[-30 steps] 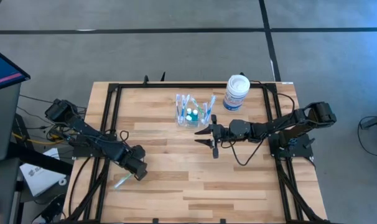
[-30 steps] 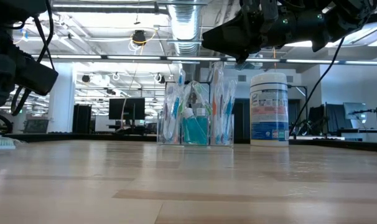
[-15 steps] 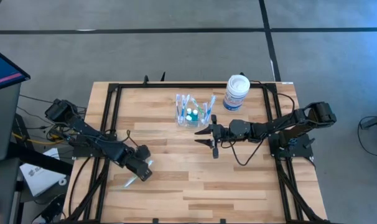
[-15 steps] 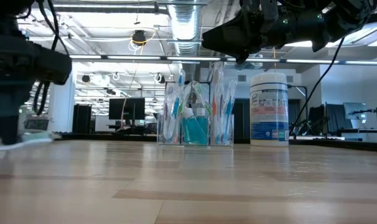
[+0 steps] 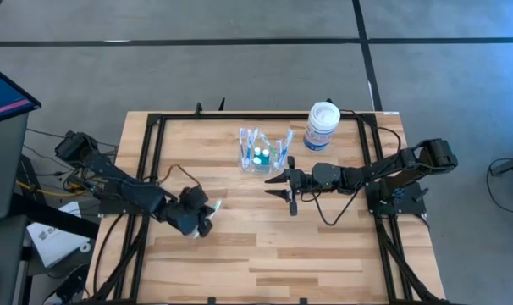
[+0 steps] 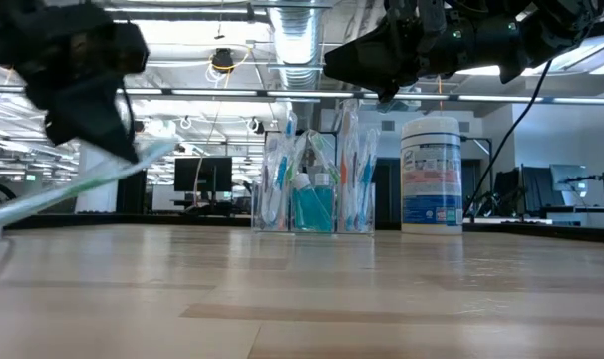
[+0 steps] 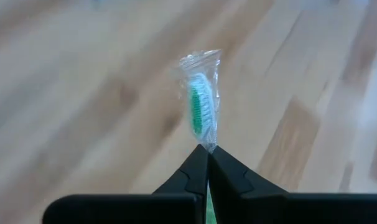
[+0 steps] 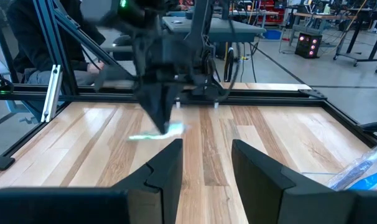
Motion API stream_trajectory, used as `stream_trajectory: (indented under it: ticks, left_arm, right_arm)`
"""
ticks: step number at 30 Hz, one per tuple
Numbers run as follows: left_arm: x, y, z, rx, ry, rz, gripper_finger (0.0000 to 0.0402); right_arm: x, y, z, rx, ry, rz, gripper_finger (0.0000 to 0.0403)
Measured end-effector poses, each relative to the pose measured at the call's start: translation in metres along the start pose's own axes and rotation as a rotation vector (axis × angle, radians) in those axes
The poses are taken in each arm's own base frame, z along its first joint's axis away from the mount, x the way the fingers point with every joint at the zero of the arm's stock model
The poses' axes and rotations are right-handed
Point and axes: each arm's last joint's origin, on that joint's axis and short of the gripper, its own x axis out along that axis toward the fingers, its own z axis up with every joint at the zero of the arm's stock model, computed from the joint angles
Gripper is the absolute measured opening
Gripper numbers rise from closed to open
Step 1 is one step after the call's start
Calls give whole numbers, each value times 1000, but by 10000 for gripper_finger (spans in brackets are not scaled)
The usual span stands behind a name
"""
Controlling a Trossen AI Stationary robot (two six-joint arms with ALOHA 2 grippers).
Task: Pick & Place toothbrushing station
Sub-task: Put the green toothbrush into the transparent organizer
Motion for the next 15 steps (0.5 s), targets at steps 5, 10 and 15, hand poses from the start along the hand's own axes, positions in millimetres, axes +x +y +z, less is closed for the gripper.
stream_trajectory:
  ticks: [5,10,15]
  left_arm:
    - [-10,-1,21,42,-200,-18,0]
    - [-9,-2,38,105,-329,6,0]
    - [-4,3,55,150,-406,66,0]
  right_arm:
    - [0,0,0,0,0,0,128]
    - [0,0,0,0,0,0,128]
    - [0,0,0,0,0,0,128]
